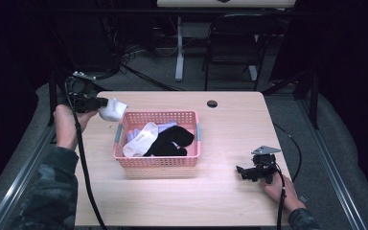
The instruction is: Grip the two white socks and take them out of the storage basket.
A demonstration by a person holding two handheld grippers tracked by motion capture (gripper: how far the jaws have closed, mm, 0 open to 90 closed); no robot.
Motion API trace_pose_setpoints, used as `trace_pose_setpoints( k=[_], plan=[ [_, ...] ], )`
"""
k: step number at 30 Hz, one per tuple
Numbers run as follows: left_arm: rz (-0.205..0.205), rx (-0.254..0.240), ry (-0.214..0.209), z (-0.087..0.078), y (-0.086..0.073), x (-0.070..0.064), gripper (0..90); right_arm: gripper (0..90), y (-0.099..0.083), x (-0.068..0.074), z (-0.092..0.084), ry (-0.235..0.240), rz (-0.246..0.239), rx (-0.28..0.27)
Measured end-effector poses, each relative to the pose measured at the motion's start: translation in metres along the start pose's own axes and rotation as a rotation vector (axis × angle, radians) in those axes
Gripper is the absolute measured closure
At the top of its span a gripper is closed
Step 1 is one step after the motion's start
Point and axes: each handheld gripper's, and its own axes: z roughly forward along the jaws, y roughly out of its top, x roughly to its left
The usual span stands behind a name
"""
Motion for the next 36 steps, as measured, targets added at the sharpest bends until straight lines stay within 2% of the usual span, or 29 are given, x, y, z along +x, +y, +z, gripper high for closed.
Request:
trace_pose_setpoints(
  k=[4,6,7,11,12,13,14,19,20,21,23,25,28,30,35,36],
  plan=[
    [-0.028,-0.008,0.033,-0.002,-0.013,0.013,86.5,0.0,0.0,0.0,0.0,-0.003,0.0,0.005],
    [-0.052,-0.01,0.026,0.0,-0.018,0.021,86.5,0.0,0.0,0.0,0.0,-0.004,-0.002,0.002],
    [-0.058,-0.016,0.042,0.001,-0.023,0.023,86.5,0.0,0.0,0.0,0.0,0.001,0.003,0.005],
    [-0.091,-0.005,0.046,0.009,-0.04,0.032,86.5,0.0,0.0,0.001,0.0,-0.006,0.011,-0.001],
    [-0.091,-0.005,0.046,0.009,-0.04,0.032,86.5,0.0,0.0,0.001,0.0,-0.006,0.011,-0.001],
    [-0.12,0.001,0.033,0.012,-0.049,0.038,86.5,0.0,0.0,0.001,0.0,-0.007,0.011,-0.001],
    [-0.117,0.003,0.045,0.015,-0.053,0.039,86.6,0.0,0.0,0.001,0.0,-0.007,0.012,-0.001],
    [-0.135,0.014,0.02,0.023,-0.064,0.048,86.5,0.0,0.0,0.001,0.0,-0.007,0.012,-0.001],
    [-0.141,0.03,0.016,0.03,-0.07,0.051,86.6,0.0,0.0,0.001,0.0,-0.008,0.013,-0.001],
    [-0.141,0.03,0.016,0.03,-0.07,0.051,86.6,0.0,0.0,0.001,0.0,-0.008,0.013,-0.001],
    [-0.133,0.054,0.024,0.041,-0.079,0.051,86.5,0.0,0.0,0.001,0.0,-0.006,0.013,0.0],
    [-0.149,0.064,0.016,0.047,-0.085,0.053,86.5,0.0,0.0,0.001,0.0,-0.007,0.015,-0.001],
    [-0.131,0.096,0.034,0.055,-0.094,0.051,86.5,0.0,-0.001,0.001,0.0,-0.013,0.015,0.001],
    [-0.144,0.099,0.027,0.059,-0.099,0.052,86.5,0.0,-0.001,0.002,-0.001,-0.015,0.017,0.005],
    [-0.135,0.127,0.029,0.067,-0.111,0.05,86.4,0.0,-0.001,0.002,-0.001,-0.016,0.019,0.004],
    [-0.138,0.133,0.018,0.071,-0.116,0.051,86.4,0.0,-0.001,0.002,-0.001,-0.015,0.019,0.004]
  ],
)
